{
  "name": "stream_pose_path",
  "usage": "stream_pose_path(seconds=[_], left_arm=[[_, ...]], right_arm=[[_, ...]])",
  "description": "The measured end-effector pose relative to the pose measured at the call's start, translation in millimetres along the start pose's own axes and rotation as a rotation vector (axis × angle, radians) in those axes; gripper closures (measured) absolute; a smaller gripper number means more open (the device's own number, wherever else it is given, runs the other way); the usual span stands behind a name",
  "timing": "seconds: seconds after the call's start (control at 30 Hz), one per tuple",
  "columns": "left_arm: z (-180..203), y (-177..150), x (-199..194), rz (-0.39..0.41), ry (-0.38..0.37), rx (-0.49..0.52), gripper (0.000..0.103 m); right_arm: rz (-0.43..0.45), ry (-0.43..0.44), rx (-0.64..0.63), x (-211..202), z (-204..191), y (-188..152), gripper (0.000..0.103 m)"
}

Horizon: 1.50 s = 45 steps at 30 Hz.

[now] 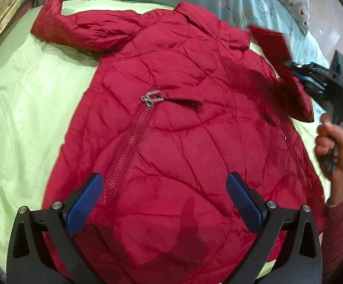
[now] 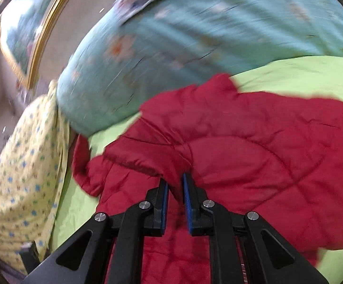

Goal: Fold large clothes

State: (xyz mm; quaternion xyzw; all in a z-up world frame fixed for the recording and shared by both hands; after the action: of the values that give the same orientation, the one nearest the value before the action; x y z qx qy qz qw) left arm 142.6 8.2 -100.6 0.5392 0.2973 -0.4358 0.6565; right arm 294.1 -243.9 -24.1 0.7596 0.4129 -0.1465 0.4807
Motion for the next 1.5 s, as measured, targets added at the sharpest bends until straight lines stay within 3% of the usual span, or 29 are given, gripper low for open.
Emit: stream_pose_path(seconds=[0.3, 0.47, 0.53, 0.6, 0.83, 0.93, 0.97, 1.0, 1.03, 1.07, 1.13, 1.3, 1.4, 1.5], left_arm=[[-33, 43, -3, 0.035, -0.078, -0.091, 0.0], [-35, 85, 15, 0.008, -0.202, -0.139, 0.0], [-30, 107, 24, -0.001, -0.212, -0.136, 0.0], [-20, 126, 30, 0.009, -0.236, -0.109, 0.0], [19, 173, 93, -0.099, -0.328, -0.102, 0.001], [25, 174, 116, -0.125, -0.269, -0.052, 0.036], [28, 175, 120, -0.121, -0.257, -0.025, 0.06], [33, 173, 122, -0.131, -0.282, -0.011, 0.07], [34, 174, 120, -0.123, -0.285, -0.005, 0.072], [33, 175, 117, -0.109, -0.28, 0.007, 0.08], [29, 180, 108, -0.07, -0.253, 0.038, 0.084], [-3, 201, 93, 0.024, -0.07, 0.103, 0.084], [-9, 203, 96, 0.024, -0.02, 0.14, 0.084], [-9, 202, 96, 0.038, 0.011, 0.159, 0.081]], right_arm=[[-0.188, 0.089, -0.121, 87, -62, -46, 0.088], [-0.307, 0.09, -0.26, 102, -76, -81, 0.079], [-0.326, 0.097, -0.281, 101, -74, -87, 0.068], [-0.32, 0.138, -0.265, 99, -76, -88, 0.049], [-0.306, 0.161, -0.202, 85, -59, -87, 0.047], [-0.302, 0.148, -0.179, 77, -51, -89, 0.047], [-0.296, 0.146, -0.17, 73, -49, -88, 0.047], [-0.288, 0.144, -0.158, 67, -45, -86, 0.047], [-0.277, 0.132, -0.15, 61, -41, -84, 0.047], [-0.255, 0.113, -0.138, 53, -34, -78, 0.047], [-0.195, 0.094, -0.103, 36, -20, -64, 0.046], [-0.062, 0.022, -0.047, 6, 14, -27, 0.045], [-0.016, -0.07, -0.034, 3, 39, -10, 0.045], [-0.03, -0.206, -0.069, 12, 65, -8, 0.045]])
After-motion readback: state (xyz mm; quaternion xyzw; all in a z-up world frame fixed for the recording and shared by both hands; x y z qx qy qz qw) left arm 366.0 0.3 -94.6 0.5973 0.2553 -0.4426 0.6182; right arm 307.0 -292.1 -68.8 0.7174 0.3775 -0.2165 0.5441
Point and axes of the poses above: each gripper's, at about its wrist camera, not at the fingertips, and x roughly the way its jaws point, z to its right, y to its top, the point moved 10 cm from there along x, roughly the way its jaws point, and after that the axes turned 2 degrees about y, right-handed, at the moved point
